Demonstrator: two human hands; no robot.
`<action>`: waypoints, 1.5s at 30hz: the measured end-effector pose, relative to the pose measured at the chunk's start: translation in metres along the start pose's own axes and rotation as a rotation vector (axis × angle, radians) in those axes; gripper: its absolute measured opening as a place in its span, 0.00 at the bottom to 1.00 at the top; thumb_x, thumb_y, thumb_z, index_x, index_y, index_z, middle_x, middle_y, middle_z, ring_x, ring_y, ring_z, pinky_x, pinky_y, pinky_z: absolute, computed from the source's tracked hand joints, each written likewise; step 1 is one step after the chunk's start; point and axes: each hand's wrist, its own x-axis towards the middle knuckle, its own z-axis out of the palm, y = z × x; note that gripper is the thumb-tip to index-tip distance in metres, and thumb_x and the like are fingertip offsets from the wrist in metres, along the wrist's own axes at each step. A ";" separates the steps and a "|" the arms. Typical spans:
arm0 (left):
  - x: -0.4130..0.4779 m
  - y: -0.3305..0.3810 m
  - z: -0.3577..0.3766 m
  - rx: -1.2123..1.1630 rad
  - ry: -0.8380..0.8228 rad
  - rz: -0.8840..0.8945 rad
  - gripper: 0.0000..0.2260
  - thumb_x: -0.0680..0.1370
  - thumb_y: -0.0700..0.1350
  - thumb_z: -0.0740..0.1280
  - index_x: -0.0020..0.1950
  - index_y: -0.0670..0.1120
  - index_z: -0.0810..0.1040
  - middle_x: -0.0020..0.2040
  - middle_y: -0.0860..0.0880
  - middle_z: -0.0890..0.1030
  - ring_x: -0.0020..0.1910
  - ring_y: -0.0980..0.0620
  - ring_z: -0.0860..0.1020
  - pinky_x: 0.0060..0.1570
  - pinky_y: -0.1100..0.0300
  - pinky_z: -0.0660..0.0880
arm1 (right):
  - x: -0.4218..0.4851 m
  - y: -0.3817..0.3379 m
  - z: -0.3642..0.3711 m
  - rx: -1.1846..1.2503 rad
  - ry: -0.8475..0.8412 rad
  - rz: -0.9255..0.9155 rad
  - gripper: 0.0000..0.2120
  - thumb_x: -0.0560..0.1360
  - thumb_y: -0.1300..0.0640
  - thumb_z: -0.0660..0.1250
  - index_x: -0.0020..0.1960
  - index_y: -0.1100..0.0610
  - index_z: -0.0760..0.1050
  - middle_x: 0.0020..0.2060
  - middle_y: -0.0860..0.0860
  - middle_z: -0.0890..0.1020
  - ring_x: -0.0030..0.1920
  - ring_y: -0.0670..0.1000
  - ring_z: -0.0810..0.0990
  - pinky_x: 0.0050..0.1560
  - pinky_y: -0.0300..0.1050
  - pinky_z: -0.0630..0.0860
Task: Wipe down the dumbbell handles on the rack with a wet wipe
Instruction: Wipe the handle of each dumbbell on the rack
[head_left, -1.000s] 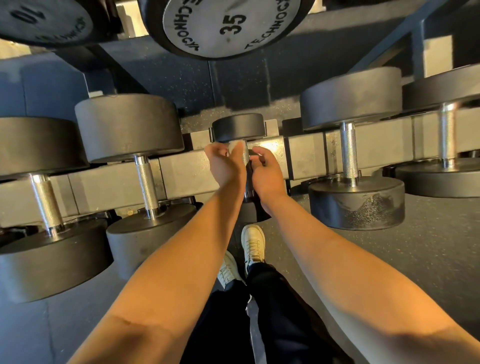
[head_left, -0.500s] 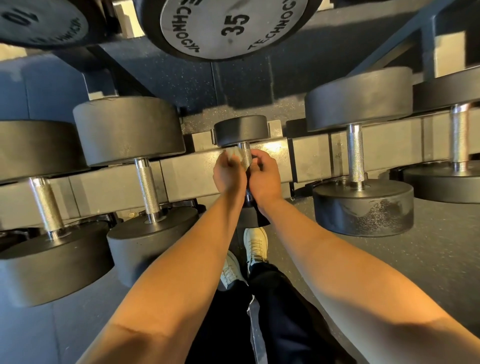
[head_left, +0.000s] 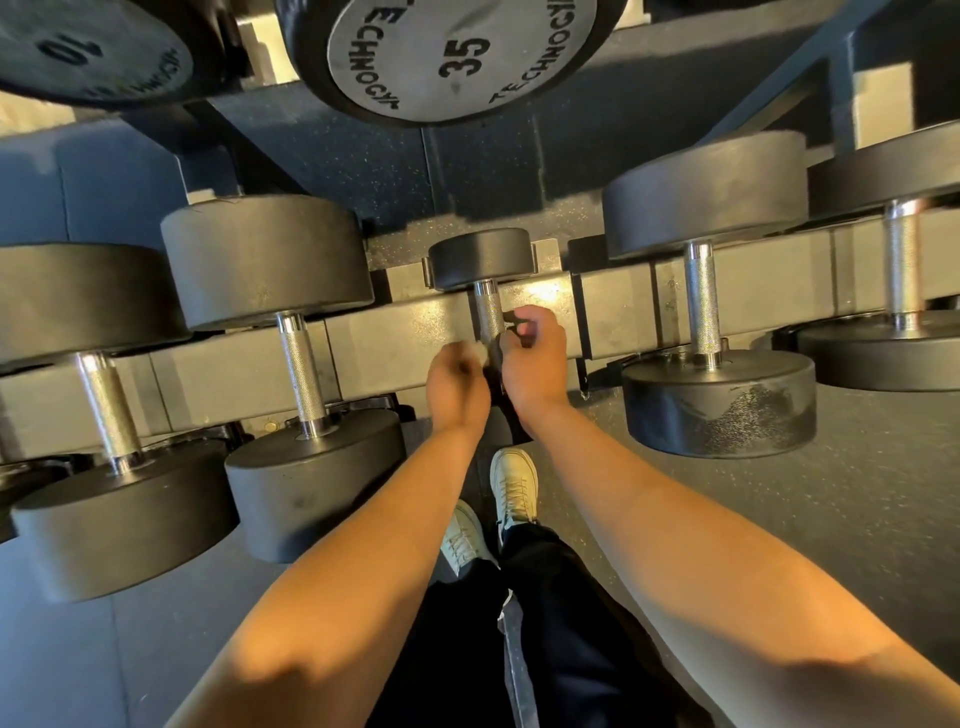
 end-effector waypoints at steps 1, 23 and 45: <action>-0.001 0.003 -0.004 -0.042 -0.019 0.090 0.09 0.83 0.40 0.61 0.55 0.37 0.79 0.49 0.40 0.80 0.48 0.47 0.76 0.50 0.57 0.71 | -0.002 -0.001 -0.001 0.023 0.012 -0.022 0.13 0.78 0.60 0.67 0.60 0.50 0.72 0.56 0.54 0.73 0.51 0.49 0.76 0.54 0.44 0.78; 0.012 0.014 0.007 -0.103 0.078 0.306 0.17 0.86 0.39 0.56 0.76 0.44 0.66 0.65 0.55 0.74 0.58 0.73 0.74 0.57 0.75 0.71 | 0.044 -0.025 0.019 0.163 0.203 0.239 0.06 0.77 0.58 0.72 0.42 0.52 0.78 0.42 0.49 0.83 0.45 0.49 0.82 0.45 0.41 0.78; 0.008 0.009 0.014 -0.344 0.042 0.131 0.11 0.83 0.34 0.56 0.61 0.47 0.69 0.52 0.52 0.78 0.48 0.65 0.77 0.45 0.72 0.73 | 0.046 -0.034 0.003 0.185 -0.323 0.470 0.15 0.84 0.59 0.53 0.51 0.57 0.78 0.51 0.62 0.83 0.48 0.55 0.81 0.56 0.51 0.78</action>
